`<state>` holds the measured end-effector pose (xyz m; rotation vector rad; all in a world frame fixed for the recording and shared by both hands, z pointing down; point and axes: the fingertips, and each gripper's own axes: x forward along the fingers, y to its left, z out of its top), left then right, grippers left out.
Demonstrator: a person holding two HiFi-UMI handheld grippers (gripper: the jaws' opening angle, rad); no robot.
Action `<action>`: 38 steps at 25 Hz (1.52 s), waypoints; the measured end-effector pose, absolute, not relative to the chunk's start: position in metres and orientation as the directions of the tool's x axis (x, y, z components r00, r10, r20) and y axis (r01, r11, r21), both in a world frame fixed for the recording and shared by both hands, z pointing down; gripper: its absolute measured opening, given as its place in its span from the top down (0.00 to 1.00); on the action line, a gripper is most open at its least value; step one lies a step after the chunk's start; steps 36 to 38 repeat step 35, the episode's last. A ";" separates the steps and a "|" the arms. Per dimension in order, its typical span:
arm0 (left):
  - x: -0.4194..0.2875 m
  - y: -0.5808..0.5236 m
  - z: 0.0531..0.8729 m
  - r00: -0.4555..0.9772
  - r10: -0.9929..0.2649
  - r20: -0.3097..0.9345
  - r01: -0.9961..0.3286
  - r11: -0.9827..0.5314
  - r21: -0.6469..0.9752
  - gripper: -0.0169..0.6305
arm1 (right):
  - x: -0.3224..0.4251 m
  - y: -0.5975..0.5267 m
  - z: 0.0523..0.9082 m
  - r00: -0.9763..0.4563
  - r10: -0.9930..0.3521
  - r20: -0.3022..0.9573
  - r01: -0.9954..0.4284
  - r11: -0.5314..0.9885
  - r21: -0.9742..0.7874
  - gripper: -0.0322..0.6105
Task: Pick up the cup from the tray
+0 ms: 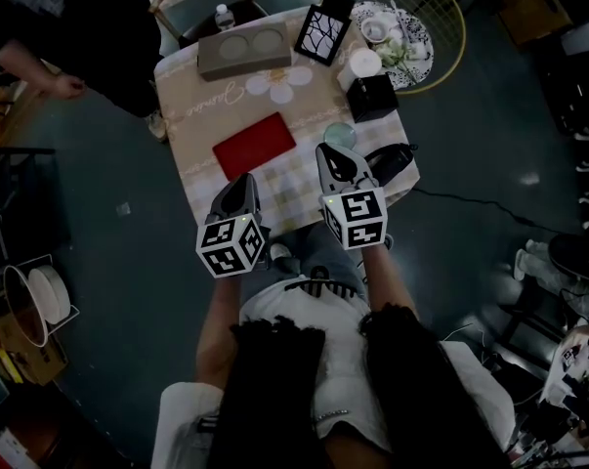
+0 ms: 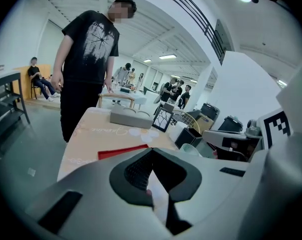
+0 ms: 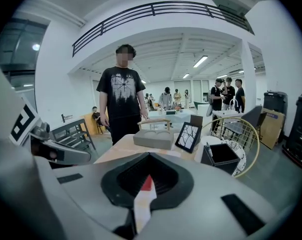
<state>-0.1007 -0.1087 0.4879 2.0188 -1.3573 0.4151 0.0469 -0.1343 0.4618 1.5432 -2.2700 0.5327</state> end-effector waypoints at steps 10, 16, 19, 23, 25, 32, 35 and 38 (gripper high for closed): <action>-0.097 -0.107 0.477 0.420 -0.715 0.559 -0.901 -0.257 0.349 0.96 | 0.048 -0.125 0.460 -0.301 -0.822 0.483 -0.950 0.303 -0.076 0.95; -0.096 -0.107 0.474 0.423 -0.718 0.552 -0.901 -0.267 0.343 0.96 | 0.038 -0.122 0.455 -0.324 -0.817 0.477 -0.942 0.326 -0.081 0.95; -0.096 -0.105 0.472 0.424 -0.720 0.550 -0.901 -0.271 0.339 0.96 | 0.034 -0.120 0.452 -0.335 -0.816 0.472 -0.938 0.337 -0.083 0.95; -0.097 -0.103 0.471 0.423 -0.721 0.549 -0.902 -0.273 0.335 0.96 | 0.031 -0.119 0.453 -0.341 -0.814 0.470 -0.936 0.341 -0.088 0.95; -0.098 -0.102 0.471 0.421 -0.721 0.550 -0.902 -0.273 0.333 0.96 | 0.031 -0.119 0.454 -0.341 -0.813 0.471 -0.936 0.342 -0.087 0.94; -0.101 -0.100 0.472 0.416 -0.722 0.553 -0.905 -0.268 0.331 0.96 | 0.030 -0.116 0.452 -0.348 -0.814 0.464 -0.932 0.353 -0.080 0.95; -0.102 -0.099 0.472 0.414 -0.721 0.555 -0.906 -0.269 0.327 0.96 | 0.029 -0.115 0.451 -0.352 -0.812 0.466 -0.930 0.360 -0.075 0.94; -0.102 -0.099 0.472 0.414 -0.721 0.555 -0.906 -0.269 0.327 0.96 | 0.029 -0.115 0.451 -0.352 -0.812 0.466 -0.930 0.360 -0.075 0.94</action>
